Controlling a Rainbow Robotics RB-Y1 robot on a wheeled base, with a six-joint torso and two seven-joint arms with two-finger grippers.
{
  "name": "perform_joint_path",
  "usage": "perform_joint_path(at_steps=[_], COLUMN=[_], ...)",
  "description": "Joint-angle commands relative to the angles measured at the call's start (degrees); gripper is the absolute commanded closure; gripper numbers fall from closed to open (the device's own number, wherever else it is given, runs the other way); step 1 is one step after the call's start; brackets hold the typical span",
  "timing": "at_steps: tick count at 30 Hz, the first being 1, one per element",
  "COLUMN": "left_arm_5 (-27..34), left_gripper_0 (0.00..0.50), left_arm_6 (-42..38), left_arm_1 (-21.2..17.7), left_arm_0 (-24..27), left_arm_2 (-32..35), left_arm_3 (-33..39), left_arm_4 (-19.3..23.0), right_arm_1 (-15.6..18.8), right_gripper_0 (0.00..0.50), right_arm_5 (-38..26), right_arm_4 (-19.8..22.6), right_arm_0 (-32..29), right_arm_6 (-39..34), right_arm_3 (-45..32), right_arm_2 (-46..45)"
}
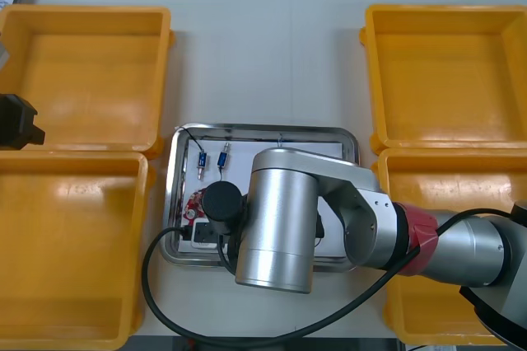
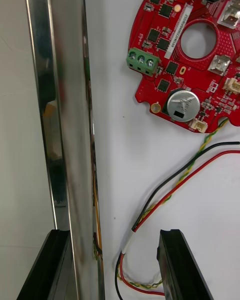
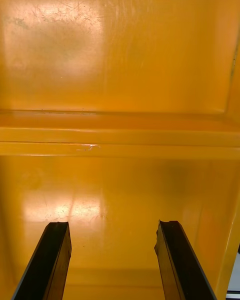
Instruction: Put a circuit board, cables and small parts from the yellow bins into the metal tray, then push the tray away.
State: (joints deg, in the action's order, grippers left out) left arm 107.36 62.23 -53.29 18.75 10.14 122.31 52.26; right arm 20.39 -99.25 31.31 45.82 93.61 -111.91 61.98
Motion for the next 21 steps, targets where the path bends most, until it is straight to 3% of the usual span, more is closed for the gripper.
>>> perform_joint_path(at_steps=[1, 21], left_arm_5=[0.1, 0.1], left_gripper_0=[0.000, 0.000], left_arm_6=[4.8, 4.8], left_arm_1=[-2.3, -2.3], left_arm_0=[-1.3, -1.3], left_arm_2=[1.8, 1.8], left_arm_3=[1.6, 1.6], left_arm_4=[-0.1, -0.1], right_arm_1=[-2.3, -2.5], right_gripper_0=[0.000, 0.000], right_arm_5=[-0.4, 1.6], right_arm_4=[-2.0, -8.8], right_arm_0=[-0.6, -6.3], right_arm_6=[-2.8, -3.4], right_arm_3=[-0.7, -0.8], right_arm_2=[2.4, 6.1])
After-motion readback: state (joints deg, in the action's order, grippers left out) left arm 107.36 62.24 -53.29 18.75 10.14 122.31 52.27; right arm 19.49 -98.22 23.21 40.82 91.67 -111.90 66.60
